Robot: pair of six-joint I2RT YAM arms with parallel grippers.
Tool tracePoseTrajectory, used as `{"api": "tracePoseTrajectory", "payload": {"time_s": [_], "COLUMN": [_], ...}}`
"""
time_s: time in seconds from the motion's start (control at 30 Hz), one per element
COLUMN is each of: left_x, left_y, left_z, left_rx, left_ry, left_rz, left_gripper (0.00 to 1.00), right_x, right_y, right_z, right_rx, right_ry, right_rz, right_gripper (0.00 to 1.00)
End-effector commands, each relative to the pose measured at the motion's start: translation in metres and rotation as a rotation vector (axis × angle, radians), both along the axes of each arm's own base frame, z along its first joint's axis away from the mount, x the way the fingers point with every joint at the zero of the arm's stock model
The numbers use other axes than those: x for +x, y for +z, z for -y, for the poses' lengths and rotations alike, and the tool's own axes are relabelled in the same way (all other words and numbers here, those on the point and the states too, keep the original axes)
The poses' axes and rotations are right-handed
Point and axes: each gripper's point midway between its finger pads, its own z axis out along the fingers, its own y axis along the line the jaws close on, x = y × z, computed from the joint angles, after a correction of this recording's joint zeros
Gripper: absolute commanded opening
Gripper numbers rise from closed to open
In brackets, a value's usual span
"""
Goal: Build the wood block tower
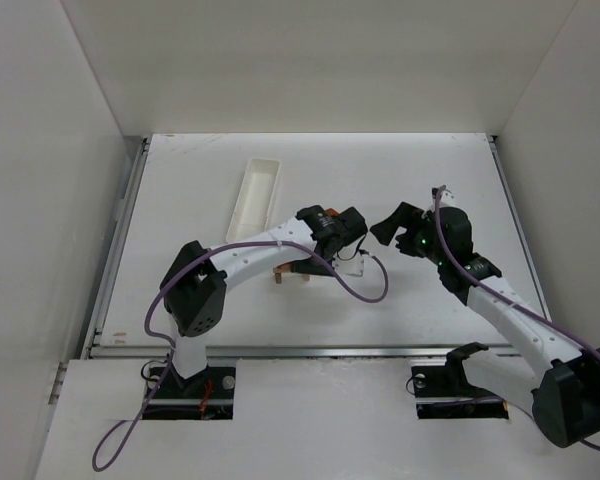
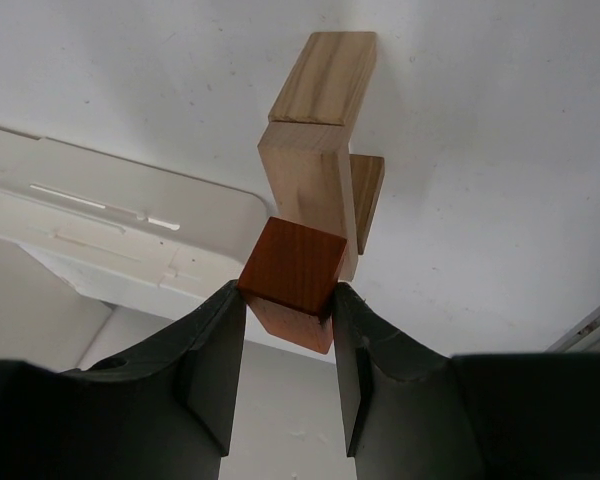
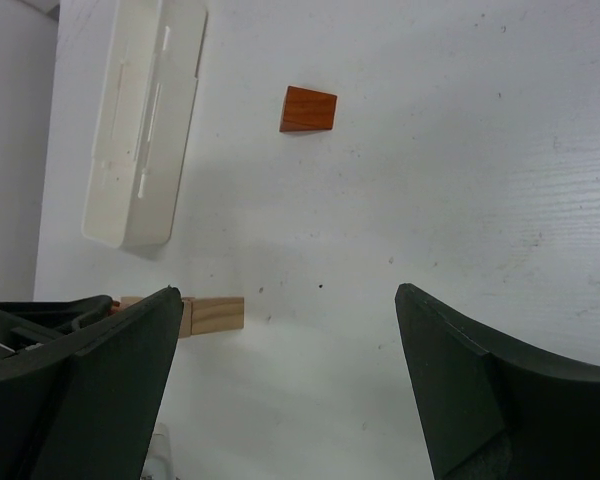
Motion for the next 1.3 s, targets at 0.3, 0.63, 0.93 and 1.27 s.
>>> {"api": "tracePoseTrajectory", "payload": {"time_s": [0.3,0.63,0.93,1.27], "left_x": [0.009,-0.006,-0.011,-0.012], "left_y": [0.037,0.014,0.010,0.006], "left_z": [0.003,-0.001,-0.006,0.000], "left_rx": [-0.034,0.013,0.051,0.021], "left_ry": [0.030,0.006,0.023,0.091], "left_rz": [0.081,0.024,0.012,0.009], "left_gripper": [0.00,0.00,0.00,0.00], "right_x": [0.019,0.014,0.013,0.011], "right_y": [0.037,0.033,0.029,0.025], "right_z": [0.002,0.006,0.007,0.008], "right_rx": [0.012,0.012,0.002,-0.006], "right_ry": [-0.001,-0.003,0.000,0.004], "right_rz": [0.065,0.052,0.047,0.050], "right_gripper": [0.93,0.93,0.93,0.93]}}
